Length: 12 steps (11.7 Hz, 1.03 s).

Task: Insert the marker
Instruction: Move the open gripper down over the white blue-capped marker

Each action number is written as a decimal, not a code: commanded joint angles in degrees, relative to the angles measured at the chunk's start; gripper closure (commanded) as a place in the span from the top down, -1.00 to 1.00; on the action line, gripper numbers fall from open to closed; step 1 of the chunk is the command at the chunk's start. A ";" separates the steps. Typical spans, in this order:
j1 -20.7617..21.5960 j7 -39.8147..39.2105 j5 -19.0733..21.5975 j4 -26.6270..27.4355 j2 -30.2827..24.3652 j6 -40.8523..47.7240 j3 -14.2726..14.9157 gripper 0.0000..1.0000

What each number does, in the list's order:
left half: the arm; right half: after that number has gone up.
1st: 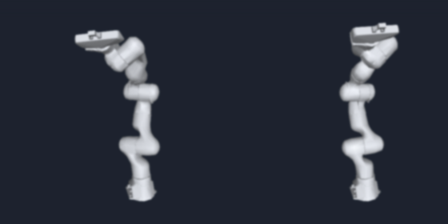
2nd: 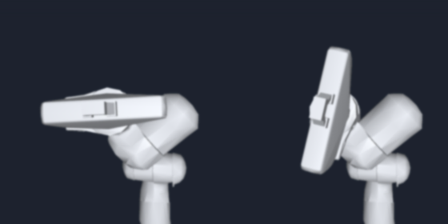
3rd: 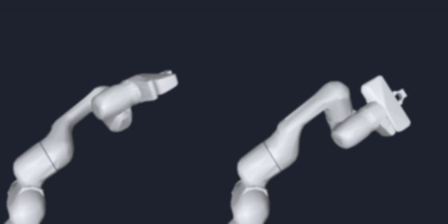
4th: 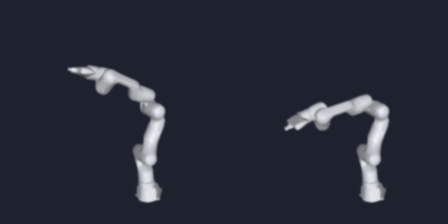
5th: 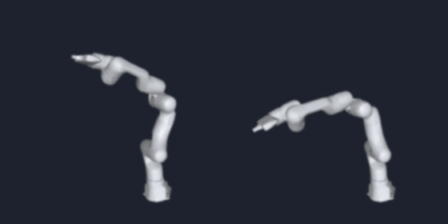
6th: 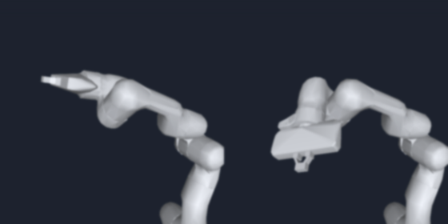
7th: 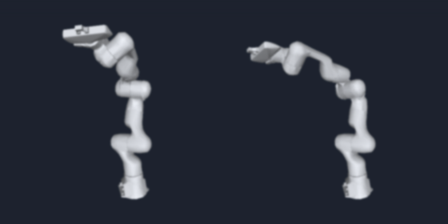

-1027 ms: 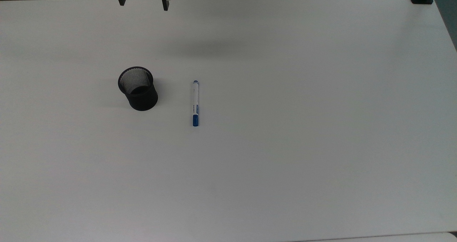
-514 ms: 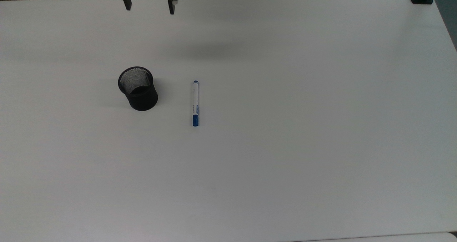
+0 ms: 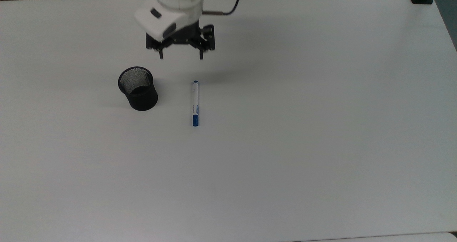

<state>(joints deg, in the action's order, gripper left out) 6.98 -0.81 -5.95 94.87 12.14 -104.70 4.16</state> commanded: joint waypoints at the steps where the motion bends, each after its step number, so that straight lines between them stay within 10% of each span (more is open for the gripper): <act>1: 0.93 0.02 -1.78 2.68 3.58 -10.39 0.15 1.00; 12: 1.28 14.17 -1.61 4.27 15.01 -26.08 -0.03 0.38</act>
<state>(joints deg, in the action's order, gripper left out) 7.74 10.79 -6.59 98.19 26.66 -128.83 4.15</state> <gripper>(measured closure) 0.278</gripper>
